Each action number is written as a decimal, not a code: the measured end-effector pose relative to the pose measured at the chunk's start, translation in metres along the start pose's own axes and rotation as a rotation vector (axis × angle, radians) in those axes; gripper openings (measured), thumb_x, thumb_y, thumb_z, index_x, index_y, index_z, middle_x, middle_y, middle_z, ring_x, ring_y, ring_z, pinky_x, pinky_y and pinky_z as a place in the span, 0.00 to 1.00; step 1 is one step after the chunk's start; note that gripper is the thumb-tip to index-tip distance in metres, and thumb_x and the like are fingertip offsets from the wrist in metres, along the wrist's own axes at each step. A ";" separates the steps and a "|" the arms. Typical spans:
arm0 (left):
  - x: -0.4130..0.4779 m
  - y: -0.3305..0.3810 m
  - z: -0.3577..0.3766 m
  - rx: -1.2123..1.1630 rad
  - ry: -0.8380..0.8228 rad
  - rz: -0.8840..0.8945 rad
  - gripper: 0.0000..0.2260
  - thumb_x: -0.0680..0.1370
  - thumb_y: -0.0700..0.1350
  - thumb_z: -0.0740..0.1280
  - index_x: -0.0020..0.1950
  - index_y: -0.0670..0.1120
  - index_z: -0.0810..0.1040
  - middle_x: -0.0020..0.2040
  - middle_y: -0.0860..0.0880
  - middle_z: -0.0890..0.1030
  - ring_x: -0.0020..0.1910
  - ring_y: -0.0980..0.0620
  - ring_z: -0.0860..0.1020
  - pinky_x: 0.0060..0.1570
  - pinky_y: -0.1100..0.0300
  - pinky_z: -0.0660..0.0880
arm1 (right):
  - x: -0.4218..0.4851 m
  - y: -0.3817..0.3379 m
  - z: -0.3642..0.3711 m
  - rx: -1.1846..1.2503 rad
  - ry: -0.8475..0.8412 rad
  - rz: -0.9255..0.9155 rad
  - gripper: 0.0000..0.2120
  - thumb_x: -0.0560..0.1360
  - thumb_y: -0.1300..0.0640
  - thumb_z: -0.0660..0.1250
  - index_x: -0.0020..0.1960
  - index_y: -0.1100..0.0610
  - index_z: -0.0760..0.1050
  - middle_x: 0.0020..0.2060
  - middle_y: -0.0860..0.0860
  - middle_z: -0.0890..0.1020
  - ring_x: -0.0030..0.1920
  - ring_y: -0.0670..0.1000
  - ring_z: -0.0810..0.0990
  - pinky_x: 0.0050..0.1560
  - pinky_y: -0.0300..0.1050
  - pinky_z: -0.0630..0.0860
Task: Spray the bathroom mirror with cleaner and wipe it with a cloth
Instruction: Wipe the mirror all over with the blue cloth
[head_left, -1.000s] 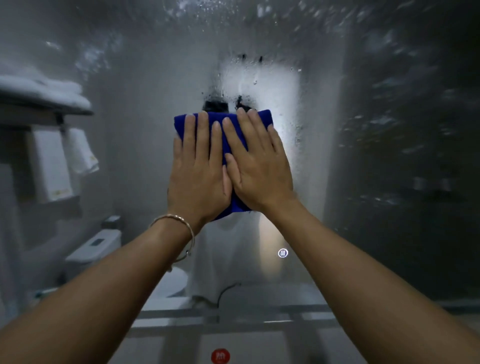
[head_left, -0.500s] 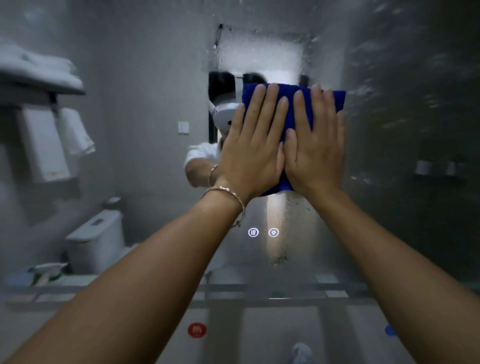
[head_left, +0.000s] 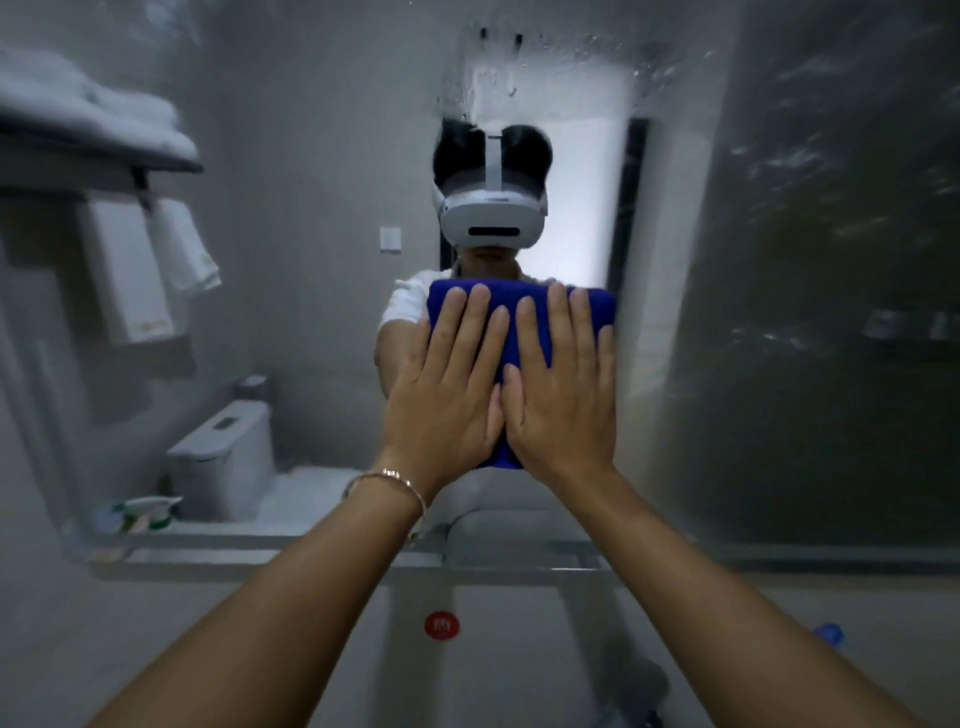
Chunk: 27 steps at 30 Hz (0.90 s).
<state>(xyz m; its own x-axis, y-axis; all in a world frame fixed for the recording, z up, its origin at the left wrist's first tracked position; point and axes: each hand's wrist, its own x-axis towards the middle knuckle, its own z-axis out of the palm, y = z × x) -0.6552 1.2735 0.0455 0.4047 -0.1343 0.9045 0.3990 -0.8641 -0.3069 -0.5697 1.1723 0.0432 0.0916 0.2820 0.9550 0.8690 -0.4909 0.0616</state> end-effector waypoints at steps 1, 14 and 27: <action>-0.013 0.002 0.003 0.001 -0.021 -0.008 0.24 0.82 0.50 0.41 0.76 0.39 0.47 0.76 0.39 0.48 0.75 0.43 0.41 0.74 0.46 0.46 | -0.011 -0.003 0.003 0.002 -0.013 -0.010 0.28 0.80 0.51 0.49 0.77 0.57 0.45 0.75 0.59 0.56 0.75 0.57 0.52 0.74 0.57 0.51; -0.198 0.039 0.027 -0.012 -0.298 0.024 0.33 0.74 0.50 0.53 0.75 0.38 0.47 0.76 0.38 0.39 0.76 0.40 0.42 0.73 0.44 0.44 | -0.202 -0.044 0.053 -0.011 -0.222 0.009 0.25 0.83 0.49 0.41 0.78 0.57 0.41 0.77 0.56 0.43 0.77 0.55 0.44 0.73 0.55 0.48; -0.101 -0.003 0.010 -0.063 -0.140 -0.053 0.27 0.80 0.48 0.50 0.76 0.38 0.47 0.76 0.39 0.41 0.76 0.41 0.44 0.74 0.45 0.46 | -0.077 -0.046 0.032 0.061 -0.073 -0.083 0.24 0.80 0.51 0.50 0.74 0.57 0.57 0.74 0.59 0.60 0.74 0.57 0.55 0.71 0.55 0.51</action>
<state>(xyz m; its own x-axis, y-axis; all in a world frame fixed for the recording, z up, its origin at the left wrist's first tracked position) -0.6891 1.2940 -0.0476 0.4966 -0.0229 0.8677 0.3723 -0.8974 -0.2368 -0.6014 1.1995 -0.0423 0.0516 0.3795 0.9238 0.9030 -0.4127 0.1191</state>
